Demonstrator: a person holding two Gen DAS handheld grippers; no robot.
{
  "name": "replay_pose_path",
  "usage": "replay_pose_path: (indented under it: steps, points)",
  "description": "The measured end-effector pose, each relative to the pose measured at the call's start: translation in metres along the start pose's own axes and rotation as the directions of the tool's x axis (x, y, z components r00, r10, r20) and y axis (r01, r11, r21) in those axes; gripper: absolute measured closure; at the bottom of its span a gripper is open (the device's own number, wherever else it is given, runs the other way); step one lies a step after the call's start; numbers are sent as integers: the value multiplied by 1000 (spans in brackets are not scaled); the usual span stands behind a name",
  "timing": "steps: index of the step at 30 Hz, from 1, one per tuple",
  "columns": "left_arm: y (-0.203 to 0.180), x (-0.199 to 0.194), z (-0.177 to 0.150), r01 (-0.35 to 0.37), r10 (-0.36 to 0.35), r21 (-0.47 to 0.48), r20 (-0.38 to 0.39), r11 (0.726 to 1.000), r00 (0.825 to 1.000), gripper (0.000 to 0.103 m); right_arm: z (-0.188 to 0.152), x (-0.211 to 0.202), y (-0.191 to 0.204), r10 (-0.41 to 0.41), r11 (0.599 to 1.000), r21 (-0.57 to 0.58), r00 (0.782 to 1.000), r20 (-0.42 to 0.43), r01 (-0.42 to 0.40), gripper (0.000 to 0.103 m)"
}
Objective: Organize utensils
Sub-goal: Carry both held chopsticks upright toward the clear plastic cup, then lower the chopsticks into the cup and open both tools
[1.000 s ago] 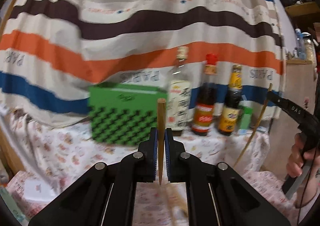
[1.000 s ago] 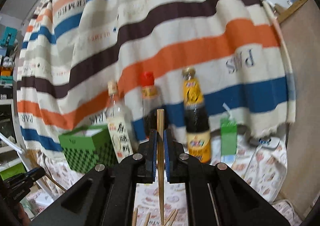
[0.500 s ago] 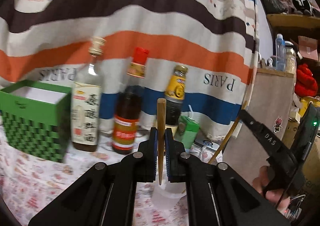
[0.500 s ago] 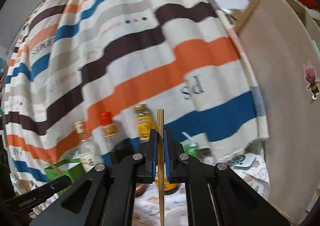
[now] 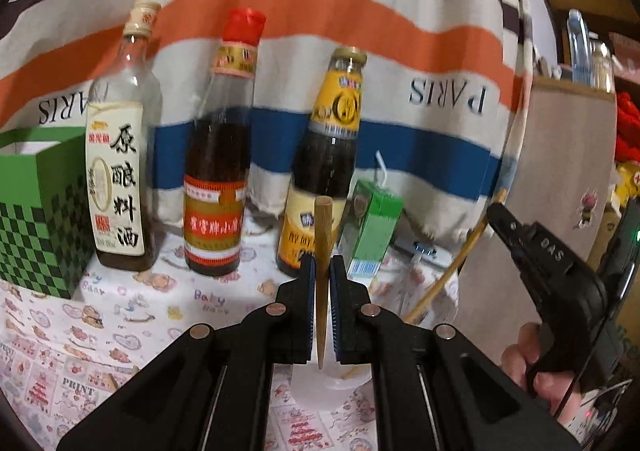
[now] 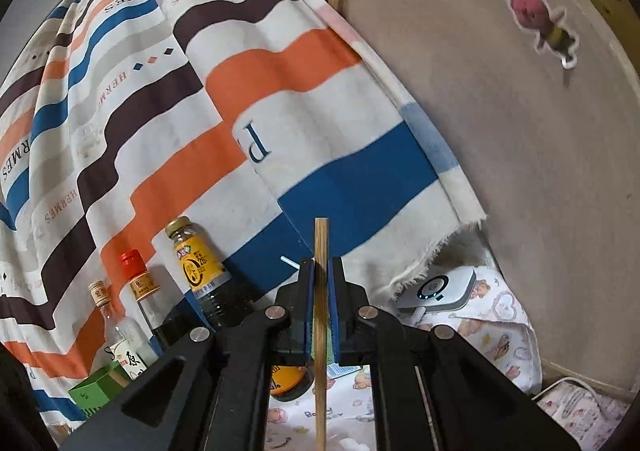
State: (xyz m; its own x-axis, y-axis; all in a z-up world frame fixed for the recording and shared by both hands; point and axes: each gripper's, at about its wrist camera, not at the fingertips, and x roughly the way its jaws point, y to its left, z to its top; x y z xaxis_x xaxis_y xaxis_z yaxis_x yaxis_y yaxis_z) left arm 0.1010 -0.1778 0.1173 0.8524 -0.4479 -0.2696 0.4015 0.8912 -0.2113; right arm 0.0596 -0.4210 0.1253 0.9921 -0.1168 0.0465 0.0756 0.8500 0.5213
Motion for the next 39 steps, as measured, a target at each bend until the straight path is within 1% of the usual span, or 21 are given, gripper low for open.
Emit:
replay_pose_path:
  steps: [3, 5, 7, 9, 13, 16, 18, 20, 22, 24, 26, 29, 31, 32, 34, 36, 38, 39]
  points:
    - [1, 10, -9, -3, 3, 6, -30, 1000, 1000, 97, -9, 8, -2, -25, 1000, -14, 999, -26, 24, 95]
    - [3, 20, -13, -15, 15, 11, -54, 1000, 998, 97, -13, 18, -3, -35, 999, -26, 997, -66, 33, 94]
    - [8, 28, -16, -25, 25, -2, -74, 1000, 997, 97, -18, 22, -8, -44, 999, -16, 996, -81, 43, 94]
    - [13, 32, -17, -16, 14, -27, -86, 1000, 996, 97, -18, 25, -14, -46, 999, 4, 995, -90, 47, 94]
    - [21, 34, -14, -16, 12, -44, -83, 999, 997, 97, -9, 21, -23, -40, 997, 59, 997, -65, 44, 94]
    - [23, 32, -12, -6, 2, -49, -83, 999, 997, 97, -3, 14, -24, -63, 996, 61, 998, -25, 64, 95]
    - [20, 32, -12, -3, 0, -34, -87, 999, 996, 97, -1, 11, -25, -73, 996, 59, 997, -8, 73, 95]
    - [15, 34, -12, 7, -8, -8, -103, 1000, 995, 97, -1, 13, -29, -62, 995, 77, 998, -19, 64, 95]
    - [7, 34, -14, 5, -2, 25, -114, 1000, 993, 97, -3, 17, -31, -54, 995, 84, 998, -45, 58, 95]
    - [2, 37, -16, 0, 7, 53, -132, 999, 991, 97, -10, 29, -30, -50, 997, 54, 993, -106, 56, 95]
    - [1, 41, -18, -3, 11, 59, -135, 998, 991, 97, -21, 40, -31, -50, 997, 47, 986, -160, 58, 95]
    - [7, 47, -14, 5, -1, 24, -152, 1000, 988, 97, -38, 61, -36, -12, 997, 73, 958, -287, 35, 95]
    - [12, 54, -9, 3, -2, 3, -161, 1000, 987, 97, -45, 69, -38, 8, 995, 94, 941, -339, 25, 95]
    - [15, 57, -6, -5, 5, -2, -162, 1000, 987, 97, -48, 73, -38, 11, 995, 92, 932, -363, 24, 95]
    - [18, 63, 0, -21, 20, -5, -165, 1000, 986, 97, -51, 76, -37, -2, 997, 76, 925, -380, 33, 95]
    - [22, 68, 3, -33, 31, -6, -171, 999, 985, 96, -53, 80, -37, -18, 997, 60, 913, -408, 47, 95]
    - [24, 71, 3, -62, 61, -1, -174, 998, 983, 96, -53, 87, -38, -28, 997, 57, 894, -448, 59, 95]
    - [25, 71, 3, -69, 68, -1, -169, 998, 983, 96, -54, 91, -40, -27, 996, 63, 876, -481, 66, 95]
